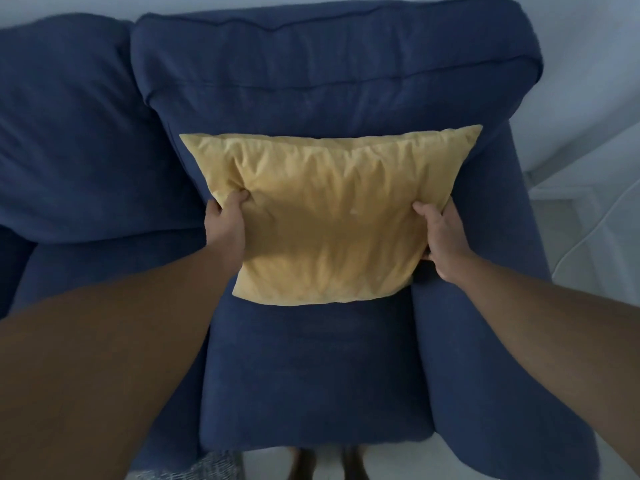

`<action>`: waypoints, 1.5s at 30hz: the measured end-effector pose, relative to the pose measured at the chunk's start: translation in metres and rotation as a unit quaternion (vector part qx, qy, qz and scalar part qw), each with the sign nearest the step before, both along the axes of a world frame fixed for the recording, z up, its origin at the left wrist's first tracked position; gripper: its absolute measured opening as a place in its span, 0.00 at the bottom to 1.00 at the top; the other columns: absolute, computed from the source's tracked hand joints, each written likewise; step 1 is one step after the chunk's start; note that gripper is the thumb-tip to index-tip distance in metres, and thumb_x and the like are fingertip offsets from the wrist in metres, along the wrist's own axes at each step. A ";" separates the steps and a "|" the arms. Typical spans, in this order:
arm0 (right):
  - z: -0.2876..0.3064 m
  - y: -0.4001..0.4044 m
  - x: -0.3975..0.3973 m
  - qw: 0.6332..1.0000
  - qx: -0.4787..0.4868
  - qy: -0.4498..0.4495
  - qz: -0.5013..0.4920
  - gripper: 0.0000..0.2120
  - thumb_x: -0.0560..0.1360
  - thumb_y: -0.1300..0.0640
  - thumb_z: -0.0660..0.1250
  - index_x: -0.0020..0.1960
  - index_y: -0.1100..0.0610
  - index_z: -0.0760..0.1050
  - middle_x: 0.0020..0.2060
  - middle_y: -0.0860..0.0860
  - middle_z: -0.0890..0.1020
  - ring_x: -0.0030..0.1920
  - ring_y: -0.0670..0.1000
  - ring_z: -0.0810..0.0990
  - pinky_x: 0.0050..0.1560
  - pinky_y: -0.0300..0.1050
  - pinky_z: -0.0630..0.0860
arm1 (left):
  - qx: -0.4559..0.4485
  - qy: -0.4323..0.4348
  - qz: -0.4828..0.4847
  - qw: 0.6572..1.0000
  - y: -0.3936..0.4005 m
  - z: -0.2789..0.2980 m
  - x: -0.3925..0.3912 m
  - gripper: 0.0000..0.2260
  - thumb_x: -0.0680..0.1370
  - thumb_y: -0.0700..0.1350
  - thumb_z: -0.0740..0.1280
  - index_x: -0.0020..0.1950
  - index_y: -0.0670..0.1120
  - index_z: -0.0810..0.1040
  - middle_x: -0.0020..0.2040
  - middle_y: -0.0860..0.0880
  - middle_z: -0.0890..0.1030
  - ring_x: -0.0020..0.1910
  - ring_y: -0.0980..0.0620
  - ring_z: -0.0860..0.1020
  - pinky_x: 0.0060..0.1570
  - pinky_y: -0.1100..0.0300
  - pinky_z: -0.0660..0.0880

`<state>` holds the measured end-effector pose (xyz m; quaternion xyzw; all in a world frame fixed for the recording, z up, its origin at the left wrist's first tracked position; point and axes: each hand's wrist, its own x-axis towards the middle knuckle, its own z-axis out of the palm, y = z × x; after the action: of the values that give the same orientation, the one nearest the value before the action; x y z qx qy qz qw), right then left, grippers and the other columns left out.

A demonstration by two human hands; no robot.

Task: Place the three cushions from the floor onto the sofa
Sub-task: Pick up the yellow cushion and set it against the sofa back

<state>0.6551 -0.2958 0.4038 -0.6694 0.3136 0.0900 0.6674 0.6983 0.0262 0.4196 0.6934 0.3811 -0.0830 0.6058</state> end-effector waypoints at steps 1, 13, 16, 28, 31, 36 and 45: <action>-0.001 -0.002 0.001 1.000 -0.009 -0.019 0.000 0.11 0.82 0.50 0.67 0.63 0.38 0.72 0.62 0.42 0.81 0.62 0.47 0.80 0.70 0.66 0.76 | -0.002 -0.008 0.009 1.000 -0.001 0.000 -0.001 0.13 0.81 0.56 0.66 0.63 0.53 0.75 0.53 0.56 0.77 0.51 0.54 0.76 0.56 0.52 0.71; -0.018 -0.002 0.004 1.000 -0.013 0.001 0.025 0.21 0.81 0.43 0.71 0.71 0.39 0.70 0.65 0.40 0.80 0.66 0.49 0.79 0.72 0.65 0.74 | 0.115 0.013 -0.002 0.993 -0.002 -0.018 -0.008 0.21 0.82 0.61 0.64 0.69 0.48 0.74 0.60 0.50 0.78 0.58 0.45 0.77 0.57 0.49 0.71; -0.021 -0.004 -0.002 0.997 -0.061 -0.037 0.013 0.23 0.81 0.45 0.71 0.74 0.46 0.73 0.65 0.42 0.82 0.65 0.46 0.80 0.73 0.58 0.75 | 0.165 -0.039 -0.040 0.985 0.008 -0.020 -0.016 0.16 0.84 0.59 0.62 0.62 0.47 0.74 0.49 0.55 0.77 0.50 0.51 0.77 0.54 0.52 0.69; -0.036 0.022 -0.016 0.804 -0.531 -0.258 0.075 0.35 0.82 0.45 0.66 0.84 0.56 0.61 0.81 0.59 0.66 0.80 0.61 0.65 0.76 0.64 0.60 | 0.461 -0.238 -0.264 0.813 -0.019 -0.035 -0.042 0.36 0.82 0.64 0.62 0.85 0.51 0.56 0.86 0.47 0.54 0.85 0.45 0.52 0.78 0.44 0.41; -0.050 0.043 -0.028 0.687 -0.599 -0.304 0.276 0.35 0.81 0.38 0.65 0.84 0.50 0.65 0.84 0.58 0.62 0.83 0.63 0.61 0.79 0.68 0.57 | 0.569 -0.300 -0.483 0.595 -0.034 -0.062 -0.069 0.38 0.82 0.66 0.58 0.87 0.53 0.48 0.87 0.45 0.52 0.86 0.41 0.51 0.79 0.37 0.42; -0.052 0.044 0.016 0.625 -0.643 -0.251 0.365 0.37 0.82 0.30 0.55 0.86 0.44 0.57 0.87 0.56 0.53 0.86 0.63 0.51 0.80 0.72 0.48 | 0.639 -0.258 -0.492 0.532 -0.052 -0.071 -0.027 0.36 0.84 0.68 0.55 0.87 0.51 0.51 0.87 0.42 0.53 0.85 0.36 0.53 0.78 0.27 0.49; -0.020 0.013 0.101 0.603 -0.630 -0.180 0.455 0.41 0.80 0.23 0.45 0.86 0.39 0.38 0.87 0.50 0.41 0.87 0.54 0.42 0.82 0.67 0.38 | 0.617 -0.143 -0.429 0.645 -0.034 -0.034 0.062 0.35 0.84 0.70 0.45 0.86 0.53 0.51 0.87 0.49 0.53 0.86 0.42 0.50 0.77 0.25 0.44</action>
<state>0.7563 -0.2833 0.3833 -0.9831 -0.1785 0.0397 -0.0036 0.7598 -0.0076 0.3854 0.9958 -0.0870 0.0205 -0.0184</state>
